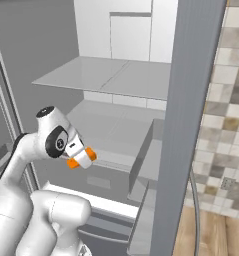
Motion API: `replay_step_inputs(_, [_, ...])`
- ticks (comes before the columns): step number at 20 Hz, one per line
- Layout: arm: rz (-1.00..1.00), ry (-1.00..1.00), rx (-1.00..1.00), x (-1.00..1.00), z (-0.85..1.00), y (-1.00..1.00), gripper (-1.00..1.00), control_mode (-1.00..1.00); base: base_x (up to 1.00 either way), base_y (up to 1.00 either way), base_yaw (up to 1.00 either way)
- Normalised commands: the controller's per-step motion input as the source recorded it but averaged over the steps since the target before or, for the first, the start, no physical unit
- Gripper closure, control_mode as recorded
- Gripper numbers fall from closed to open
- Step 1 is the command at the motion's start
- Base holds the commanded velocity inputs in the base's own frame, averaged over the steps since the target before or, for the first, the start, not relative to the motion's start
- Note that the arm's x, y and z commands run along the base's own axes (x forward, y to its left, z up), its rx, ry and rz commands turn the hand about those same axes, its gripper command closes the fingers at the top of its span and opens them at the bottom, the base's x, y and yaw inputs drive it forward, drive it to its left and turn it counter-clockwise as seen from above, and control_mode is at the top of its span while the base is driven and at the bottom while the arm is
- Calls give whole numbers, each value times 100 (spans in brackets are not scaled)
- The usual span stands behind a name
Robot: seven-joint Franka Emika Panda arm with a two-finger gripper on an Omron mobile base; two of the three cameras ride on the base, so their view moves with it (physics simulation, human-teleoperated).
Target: Take the cheese, chicken drumstick, and lime from the fridge and place them on the plate on the dining counter to create an appetizer plate.
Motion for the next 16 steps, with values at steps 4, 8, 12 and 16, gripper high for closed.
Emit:
replay_step_inputs(4, [13,0,0,-31,1,0,100,100,-33,0,14])
replay_step_inputs(8, [0,0,0,0,0,0,100,100,-84,0,26])
replay_step_inputs(12, [0,0,0,0,0,0,100,100,-100,0,27])
replay_step_inputs(16, [0,0,0,0,0,0,100,100,-100,0,29])
